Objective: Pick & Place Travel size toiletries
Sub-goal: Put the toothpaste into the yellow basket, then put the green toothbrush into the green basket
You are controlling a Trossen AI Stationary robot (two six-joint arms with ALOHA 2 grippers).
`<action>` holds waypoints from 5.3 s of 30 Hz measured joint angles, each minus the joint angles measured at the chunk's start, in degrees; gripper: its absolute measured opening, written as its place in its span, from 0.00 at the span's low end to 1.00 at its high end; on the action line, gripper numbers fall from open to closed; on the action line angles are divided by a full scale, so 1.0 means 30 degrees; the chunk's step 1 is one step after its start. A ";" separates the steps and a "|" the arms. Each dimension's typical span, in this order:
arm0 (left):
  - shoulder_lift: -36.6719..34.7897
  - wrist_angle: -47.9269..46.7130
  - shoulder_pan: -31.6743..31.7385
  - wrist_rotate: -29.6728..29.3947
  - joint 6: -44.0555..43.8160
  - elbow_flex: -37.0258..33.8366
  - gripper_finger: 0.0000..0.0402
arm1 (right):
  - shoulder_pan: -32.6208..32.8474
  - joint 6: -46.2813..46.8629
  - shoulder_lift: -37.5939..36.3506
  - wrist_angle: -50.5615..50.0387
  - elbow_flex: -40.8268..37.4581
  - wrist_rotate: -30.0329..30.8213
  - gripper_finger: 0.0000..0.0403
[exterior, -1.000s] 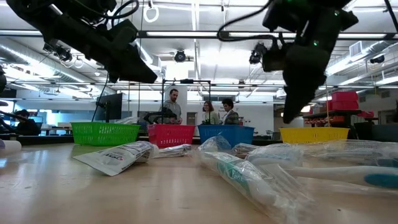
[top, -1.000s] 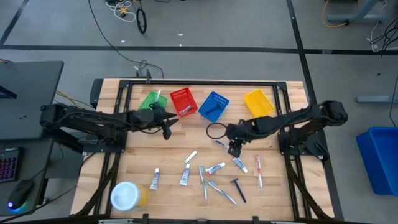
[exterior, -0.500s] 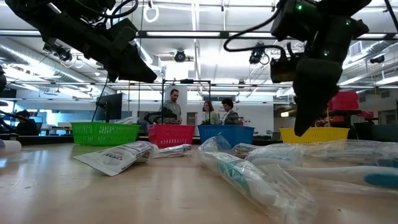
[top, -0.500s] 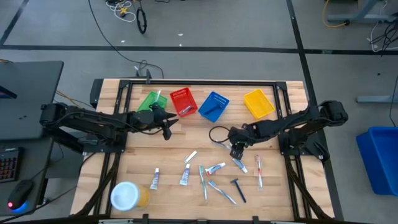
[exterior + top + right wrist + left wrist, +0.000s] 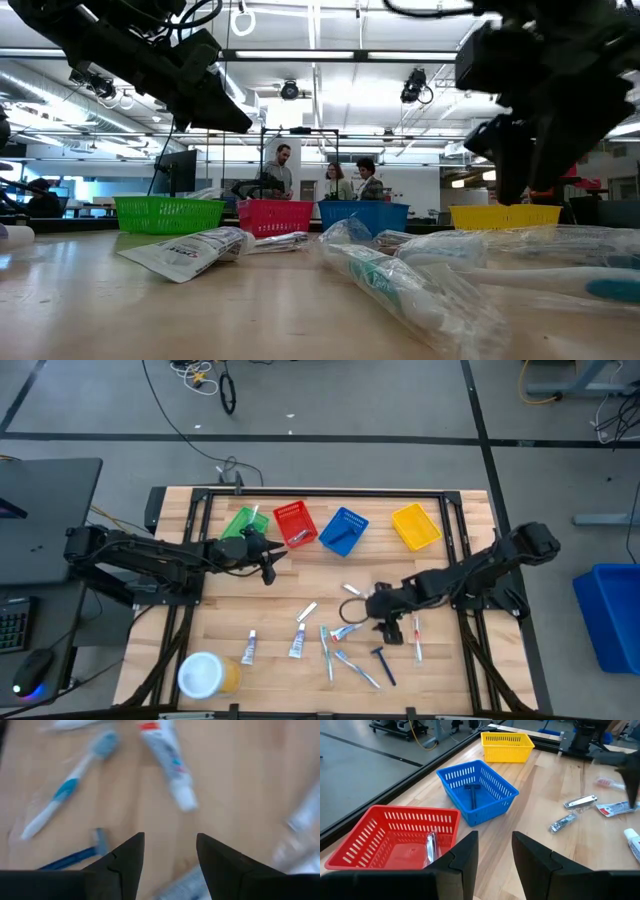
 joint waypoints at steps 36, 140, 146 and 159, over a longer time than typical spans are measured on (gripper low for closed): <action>0.0000 -0.0161 0.0000 0.0153 -0.0277 0.0007 0.31 | 0.1876 1.2433 0.1310 -0.3564 -0.0026 0.3351 0.60; -0.0007 0.2320 -0.0195 0.4075 -0.1006 0.0015 0.31 | -1.8444 -0.2827 -0.3839 -0.2877 -0.2030 0.9836 0.59; 0.0020 0.3678 -0.1327 0.4226 0.0077 0.0015 0.31 | -1.6970 -0.2426 -0.4510 -0.3997 -0.0530 0.8455 0.61; 0.3653 0.4551 -0.3063 0.5405 0.3531 0.3251 0.31 | -1.2498 -0.1285 -0.4763 -0.2367 0.0080 0.1515 0.53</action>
